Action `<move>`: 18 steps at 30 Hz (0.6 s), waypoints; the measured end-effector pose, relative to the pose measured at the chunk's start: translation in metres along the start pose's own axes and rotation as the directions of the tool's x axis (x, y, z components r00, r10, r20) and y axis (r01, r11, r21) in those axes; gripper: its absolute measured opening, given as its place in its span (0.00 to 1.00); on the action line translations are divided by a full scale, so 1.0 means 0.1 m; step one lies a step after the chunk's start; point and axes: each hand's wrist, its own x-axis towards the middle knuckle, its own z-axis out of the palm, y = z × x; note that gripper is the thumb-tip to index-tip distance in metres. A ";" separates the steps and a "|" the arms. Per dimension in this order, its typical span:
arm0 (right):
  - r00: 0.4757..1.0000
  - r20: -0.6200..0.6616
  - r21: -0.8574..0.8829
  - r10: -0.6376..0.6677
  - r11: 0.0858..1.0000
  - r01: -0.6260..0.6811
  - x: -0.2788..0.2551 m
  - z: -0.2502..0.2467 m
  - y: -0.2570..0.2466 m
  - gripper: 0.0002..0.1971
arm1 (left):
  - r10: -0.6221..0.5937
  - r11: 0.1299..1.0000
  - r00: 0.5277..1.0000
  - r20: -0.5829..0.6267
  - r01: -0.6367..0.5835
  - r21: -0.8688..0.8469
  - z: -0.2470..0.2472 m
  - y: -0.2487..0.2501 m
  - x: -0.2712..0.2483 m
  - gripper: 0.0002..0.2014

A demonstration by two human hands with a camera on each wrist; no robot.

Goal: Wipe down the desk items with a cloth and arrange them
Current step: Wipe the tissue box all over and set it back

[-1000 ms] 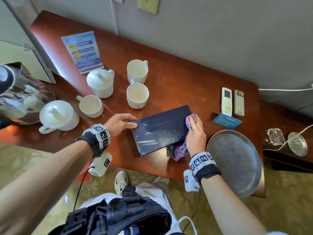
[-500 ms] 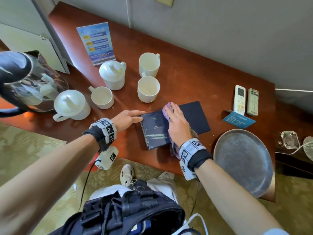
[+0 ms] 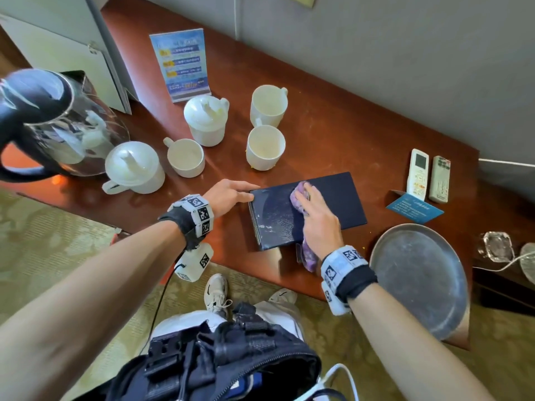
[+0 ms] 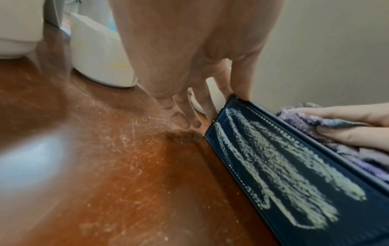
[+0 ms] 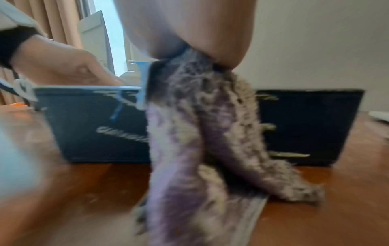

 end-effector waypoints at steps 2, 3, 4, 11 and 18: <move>0.999 -0.051 -0.005 -0.020 1.000 0.020 -0.07 0.12 -0.18 0.25 | 0.007 1.000 1.000 -0.007 -0.007 -0.018 0.01 0.00 -0.01 0.15; 0.995 -0.036 0.001 -0.089 0.996 0.089 -0.17 0.20 -0.28 0.24 | 0.013 1.000 1.000 -0.008 -0.014 -0.028 0.02 0.01 -0.02 0.16; 0.984 0.001 0.013 -0.177 0.984 0.177 -0.29 0.26 -0.38 0.24 | 0.019 0.999 1.000 -0.006 -0.019 -0.029 0.02 0.01 -0.03 0.16; 0.965 0.057 0.006 -0.256 0.967 0.256 -0.30 0.14 -0.26 0.25 | 0.009 1.000 1.000 0.012 -0.009 -0.007 -0.02 0.02 0.00 0.16; 0.888 0.148 0.045 -0.435 0.900 0.433 -0.62 0.20 -0.37 0.24 | 0.000 1.000 1.000 0.019 0.000 -0.015 -0.01 -0.01 0.00 0.16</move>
